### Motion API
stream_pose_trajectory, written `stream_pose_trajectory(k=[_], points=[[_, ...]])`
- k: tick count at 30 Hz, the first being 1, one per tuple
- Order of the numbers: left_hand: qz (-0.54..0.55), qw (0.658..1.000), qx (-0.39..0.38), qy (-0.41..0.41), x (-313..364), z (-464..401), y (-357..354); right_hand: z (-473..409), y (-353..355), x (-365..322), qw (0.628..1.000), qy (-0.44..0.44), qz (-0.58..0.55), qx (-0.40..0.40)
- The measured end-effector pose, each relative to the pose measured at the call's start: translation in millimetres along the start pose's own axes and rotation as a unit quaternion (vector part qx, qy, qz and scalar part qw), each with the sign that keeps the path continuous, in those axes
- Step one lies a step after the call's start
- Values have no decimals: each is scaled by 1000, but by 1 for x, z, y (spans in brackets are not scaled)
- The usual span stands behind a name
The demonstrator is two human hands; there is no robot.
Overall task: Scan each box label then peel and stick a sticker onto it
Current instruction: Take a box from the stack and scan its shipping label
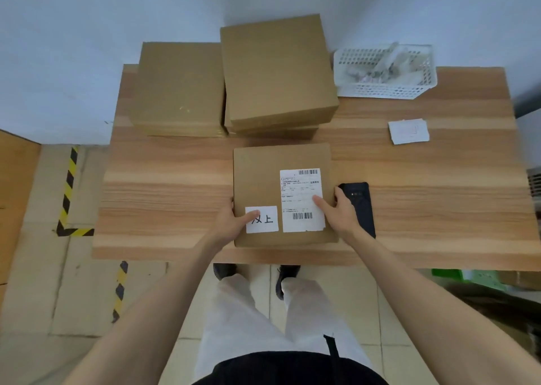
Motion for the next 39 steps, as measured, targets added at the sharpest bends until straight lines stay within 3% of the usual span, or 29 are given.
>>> stream_pose_trajectory(k=[2,6,10,13,23,34,39], points=[[-9,1000,1,-2,-4,-6,2,-1,8,2,1000,-1,9,25],[-11,1000,2,-4,-4,-6,2,-6,42,27,978,-21,118,170],[-14,1000,0,4,-2,-8,1,-11,54,53,916,-118,343,170],[-15,1000,0,10,-2,-9,2,-15,46,55,893,-128,404,154],[-12,1000,-2,20,-8,-15,6,-24,22,58,878,-112,436,160],[-8,1000,1,2,-4,-9,6,-6,52,42,945,-79,293,119],[1,1000,-7,-30,-2,-2,2,35,70,9,943,-55,313,99]])
Point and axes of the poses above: each hand's wrist, its own z-axis away from the middle knuckle, its own y-axis out of the back of the hand, x = y × z, the point moved 5 cm from there along -z, towards the middle knuckle, and after that the axes turned 15 degrees about z, right-handed, at the moved point
